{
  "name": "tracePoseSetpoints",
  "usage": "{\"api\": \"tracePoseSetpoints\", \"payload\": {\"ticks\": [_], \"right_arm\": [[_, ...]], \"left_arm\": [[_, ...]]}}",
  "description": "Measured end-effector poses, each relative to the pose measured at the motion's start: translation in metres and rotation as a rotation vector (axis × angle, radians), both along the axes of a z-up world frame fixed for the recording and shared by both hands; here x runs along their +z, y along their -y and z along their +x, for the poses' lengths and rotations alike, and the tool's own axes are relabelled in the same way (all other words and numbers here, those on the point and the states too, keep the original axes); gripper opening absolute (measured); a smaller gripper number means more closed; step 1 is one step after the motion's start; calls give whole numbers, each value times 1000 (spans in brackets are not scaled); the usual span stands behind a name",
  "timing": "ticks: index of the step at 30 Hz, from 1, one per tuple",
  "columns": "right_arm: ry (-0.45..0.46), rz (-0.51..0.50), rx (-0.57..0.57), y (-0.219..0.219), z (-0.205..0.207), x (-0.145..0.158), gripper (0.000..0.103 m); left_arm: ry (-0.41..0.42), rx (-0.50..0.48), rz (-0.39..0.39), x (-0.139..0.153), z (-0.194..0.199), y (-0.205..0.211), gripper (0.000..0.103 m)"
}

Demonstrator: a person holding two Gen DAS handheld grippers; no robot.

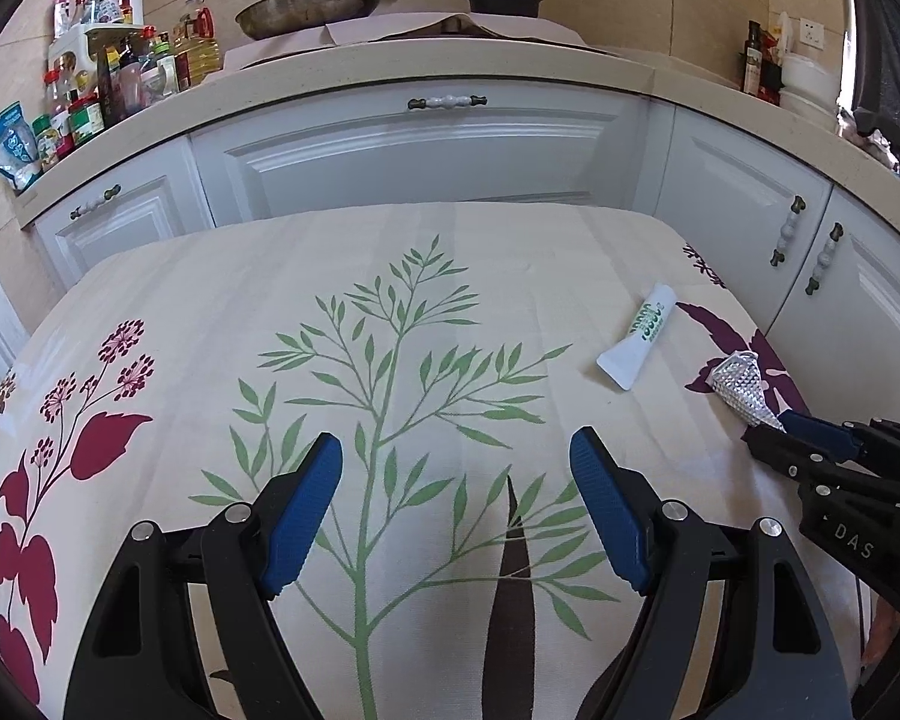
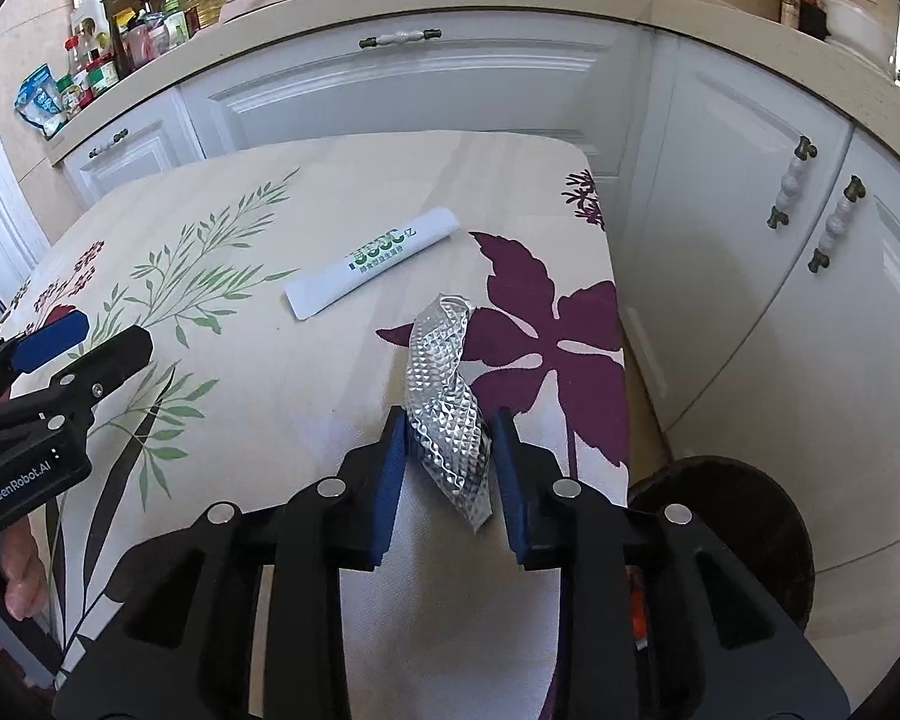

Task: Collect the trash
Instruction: 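Hold the foil wrapper up with the right tool while the left tool grasps the white tube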

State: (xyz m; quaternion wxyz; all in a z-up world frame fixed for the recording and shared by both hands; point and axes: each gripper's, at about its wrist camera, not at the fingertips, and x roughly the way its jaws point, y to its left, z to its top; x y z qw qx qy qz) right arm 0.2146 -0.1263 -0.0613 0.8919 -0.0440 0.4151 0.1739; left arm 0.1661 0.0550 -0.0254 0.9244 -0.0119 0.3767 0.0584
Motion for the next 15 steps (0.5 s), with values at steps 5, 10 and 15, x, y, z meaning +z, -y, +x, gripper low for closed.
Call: {"api": "tracePoseSetpoints", "payload": {"ticks": [5, 10, 15], "right_arm": [[26, 12, -17, 2, -4, 4, 27], [49, 24, -38, 7, -1, 9, 27], [72, 39, -65, 13, 9, 14, 27]], "left_arm": [[3, -25, 3, 0, 2, 7, 76], [15, -48, 14, 3, 7, 17, 76], [21, -66, 24, 5, 17, 25, 76]]}}
